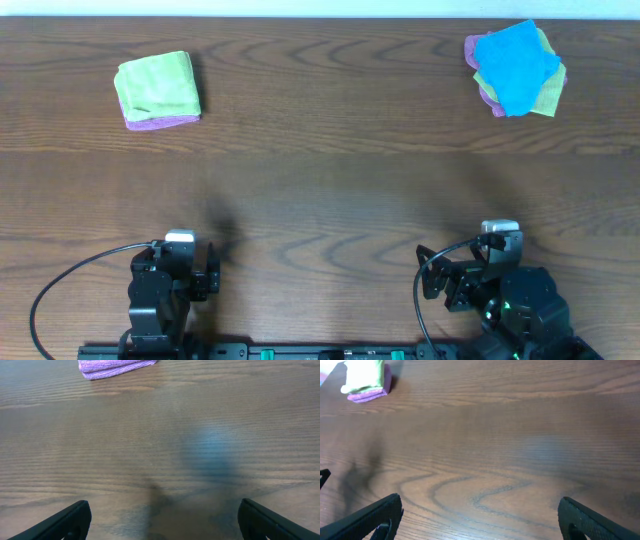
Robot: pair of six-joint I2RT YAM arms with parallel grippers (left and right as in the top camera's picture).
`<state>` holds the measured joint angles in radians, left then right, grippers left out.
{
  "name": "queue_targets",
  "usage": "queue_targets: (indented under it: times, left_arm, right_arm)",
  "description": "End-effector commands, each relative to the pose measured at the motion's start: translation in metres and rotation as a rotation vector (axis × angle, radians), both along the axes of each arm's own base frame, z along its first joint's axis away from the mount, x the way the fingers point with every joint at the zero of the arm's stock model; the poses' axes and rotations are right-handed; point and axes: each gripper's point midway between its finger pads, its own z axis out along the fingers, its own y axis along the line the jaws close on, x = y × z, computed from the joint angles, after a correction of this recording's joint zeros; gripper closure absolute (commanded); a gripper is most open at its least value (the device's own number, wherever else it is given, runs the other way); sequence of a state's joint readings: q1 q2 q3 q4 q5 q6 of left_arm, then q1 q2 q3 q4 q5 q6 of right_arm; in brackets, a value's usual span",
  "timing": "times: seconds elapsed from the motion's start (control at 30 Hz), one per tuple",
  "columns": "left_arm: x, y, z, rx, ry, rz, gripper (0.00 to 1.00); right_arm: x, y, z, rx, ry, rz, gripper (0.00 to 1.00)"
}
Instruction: Fold the cloth
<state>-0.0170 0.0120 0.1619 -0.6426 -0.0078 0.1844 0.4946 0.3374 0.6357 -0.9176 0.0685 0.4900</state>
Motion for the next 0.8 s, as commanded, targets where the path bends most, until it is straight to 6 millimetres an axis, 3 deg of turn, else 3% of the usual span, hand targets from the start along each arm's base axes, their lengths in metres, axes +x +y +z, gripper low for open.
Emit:
queue_targets:
  times: [0.0,0.4,0.6,0.77]
  left_arm:
    - [-0.001,0.004,-0.003,0.023,0.008,0.012,0.05]
    - [-0.001,0.004,-0.003,0.022,0.008,0.012,0.05]
    - [-0.001,0.004,-0.003,0.022,0.008,0.012,0.05]
    - [-0.001,0.004,-0.003,0.022,0.008,0.012,0.05]
  right_arm:
    - [0.001,-0.003,0.0,0.004,-0.002,-0.022,0.01]
    - [0.001,-0.004,0.0,0.003,-0.002,-0.025,0.01]
    - [0.016,-0.05,-0.019,-0.201,-0.037,-0.173,0.01]
    - [0.032,-0.062,-0.042,-0.363,-0.144,-0.091,0.01]
